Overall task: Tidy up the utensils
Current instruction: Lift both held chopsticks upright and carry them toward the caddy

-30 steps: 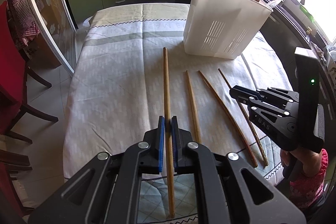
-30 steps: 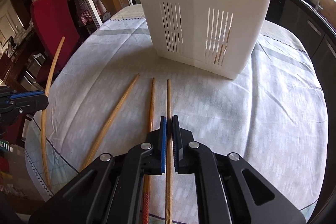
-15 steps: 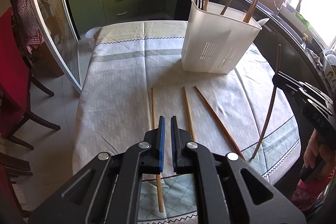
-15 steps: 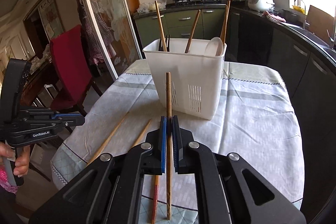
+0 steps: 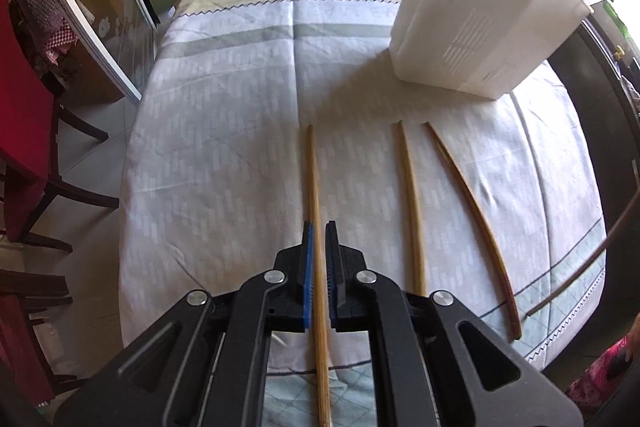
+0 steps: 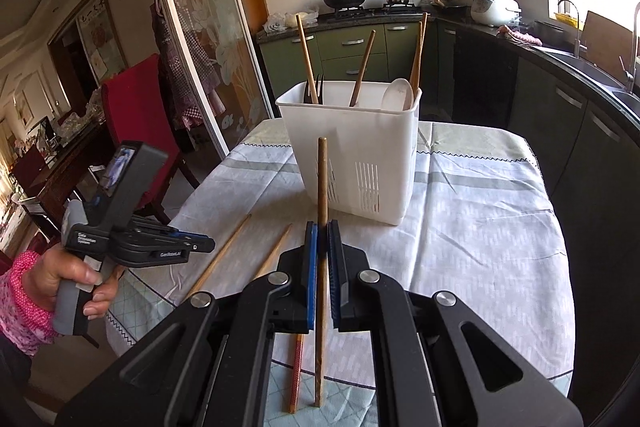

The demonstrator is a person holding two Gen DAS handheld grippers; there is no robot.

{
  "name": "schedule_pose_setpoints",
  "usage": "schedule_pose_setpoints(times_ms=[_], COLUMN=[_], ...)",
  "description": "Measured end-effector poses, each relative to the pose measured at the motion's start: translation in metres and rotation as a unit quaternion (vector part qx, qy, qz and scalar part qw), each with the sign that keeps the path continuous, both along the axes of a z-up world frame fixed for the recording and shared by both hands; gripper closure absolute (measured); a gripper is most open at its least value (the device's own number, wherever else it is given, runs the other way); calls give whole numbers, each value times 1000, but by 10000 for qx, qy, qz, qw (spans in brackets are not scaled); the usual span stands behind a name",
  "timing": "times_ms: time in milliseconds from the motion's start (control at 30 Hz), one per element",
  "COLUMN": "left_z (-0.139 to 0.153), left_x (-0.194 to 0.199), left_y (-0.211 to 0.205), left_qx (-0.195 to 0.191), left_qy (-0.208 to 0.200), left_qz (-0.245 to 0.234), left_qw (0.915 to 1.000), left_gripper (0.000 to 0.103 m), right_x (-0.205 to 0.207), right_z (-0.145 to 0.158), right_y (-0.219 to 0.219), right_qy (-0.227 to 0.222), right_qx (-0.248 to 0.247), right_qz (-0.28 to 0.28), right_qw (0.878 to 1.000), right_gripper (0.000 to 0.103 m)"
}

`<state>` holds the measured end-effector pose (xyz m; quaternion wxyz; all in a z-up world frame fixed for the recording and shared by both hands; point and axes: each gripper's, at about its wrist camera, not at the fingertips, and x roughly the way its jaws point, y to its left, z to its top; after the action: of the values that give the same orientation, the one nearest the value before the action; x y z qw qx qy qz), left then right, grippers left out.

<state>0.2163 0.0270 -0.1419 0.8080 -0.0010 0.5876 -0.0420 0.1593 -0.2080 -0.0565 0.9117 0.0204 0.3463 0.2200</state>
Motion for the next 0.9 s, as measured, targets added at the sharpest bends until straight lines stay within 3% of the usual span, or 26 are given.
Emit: schedule_pose_setpoints(times_ms=[367,600,767,900], left_z=[-21,-23,2,35], left_x=[23,27,15,-3], left_y=[-7,-15,-19,-16], left_qx=[190,359,334,74], left_qy=[293,259,-246,-613], left_qz=[-103,-97,-114,-153], left_qw=[9993,9990,9991,9980], left_gripper=[97,98,98,98], right_x=[2,1,-3,-6], right_z=[-3,-4,1,5], right_y=[-4,-6,-9,-12], right_qy=[68,91,19,-42], right_qx=[39,93,137,183], right_qz=[14,1,-23,-55], right_qw=[10000,9999,9999,9998], right_gripper=[97,97,97,97])
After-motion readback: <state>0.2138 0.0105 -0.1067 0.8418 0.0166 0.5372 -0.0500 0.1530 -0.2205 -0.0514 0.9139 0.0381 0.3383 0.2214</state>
